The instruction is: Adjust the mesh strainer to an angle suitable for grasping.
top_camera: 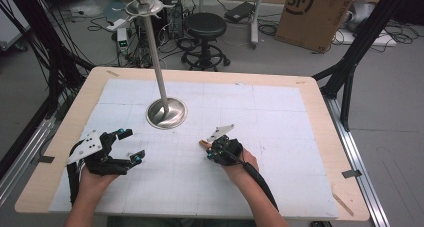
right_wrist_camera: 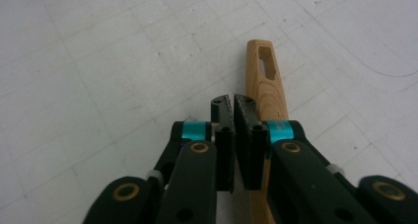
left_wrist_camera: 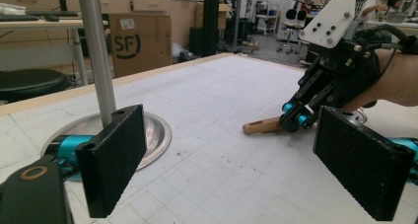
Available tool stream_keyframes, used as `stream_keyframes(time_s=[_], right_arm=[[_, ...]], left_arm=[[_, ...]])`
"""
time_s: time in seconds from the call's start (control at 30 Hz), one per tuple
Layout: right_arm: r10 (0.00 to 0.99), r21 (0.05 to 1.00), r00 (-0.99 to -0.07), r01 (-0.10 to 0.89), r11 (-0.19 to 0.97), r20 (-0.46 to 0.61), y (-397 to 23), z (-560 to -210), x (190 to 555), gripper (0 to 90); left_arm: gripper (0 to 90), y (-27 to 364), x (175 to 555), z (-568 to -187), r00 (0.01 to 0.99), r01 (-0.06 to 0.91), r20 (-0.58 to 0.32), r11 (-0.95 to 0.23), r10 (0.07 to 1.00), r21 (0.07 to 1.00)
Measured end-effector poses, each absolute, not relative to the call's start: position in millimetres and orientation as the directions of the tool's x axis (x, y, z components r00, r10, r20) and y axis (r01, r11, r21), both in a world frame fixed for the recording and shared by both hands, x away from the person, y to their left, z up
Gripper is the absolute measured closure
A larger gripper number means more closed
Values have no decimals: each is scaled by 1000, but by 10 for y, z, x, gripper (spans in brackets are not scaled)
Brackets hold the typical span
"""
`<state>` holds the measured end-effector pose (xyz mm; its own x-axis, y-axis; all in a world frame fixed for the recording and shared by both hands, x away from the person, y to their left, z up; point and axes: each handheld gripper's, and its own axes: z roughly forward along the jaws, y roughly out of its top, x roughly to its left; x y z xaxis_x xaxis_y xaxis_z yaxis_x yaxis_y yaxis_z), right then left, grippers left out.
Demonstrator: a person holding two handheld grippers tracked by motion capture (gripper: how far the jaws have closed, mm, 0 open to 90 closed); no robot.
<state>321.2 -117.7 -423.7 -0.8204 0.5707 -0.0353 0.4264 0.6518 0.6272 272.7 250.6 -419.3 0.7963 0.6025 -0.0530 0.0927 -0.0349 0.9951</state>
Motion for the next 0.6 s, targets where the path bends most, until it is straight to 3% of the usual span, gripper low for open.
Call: stream_keyframes(time_s=[0.1,0.23,0.37,0.6], right_arm=[[574,672,-819,416,612,-16,-1267,-4185,3169,737],[577,711,-817,411,571,8,-1399,-4134,3113,704],[602,783,-797,399,477,40,-1667,-4049,3019,585],[621,835,-782,374,404,50,-1909,-4027,2917,521]], left_arm=[[135,2508,2725,-4195,796,95,-57,-32,603,995],[134,2510,2728,-4198,798,95,-53,-39,601,995],[135,2500,2728,-4200,800,98,-55,-40,597,994],[134,2428,2713,-4136,817,89,-51,-38,575,995]])
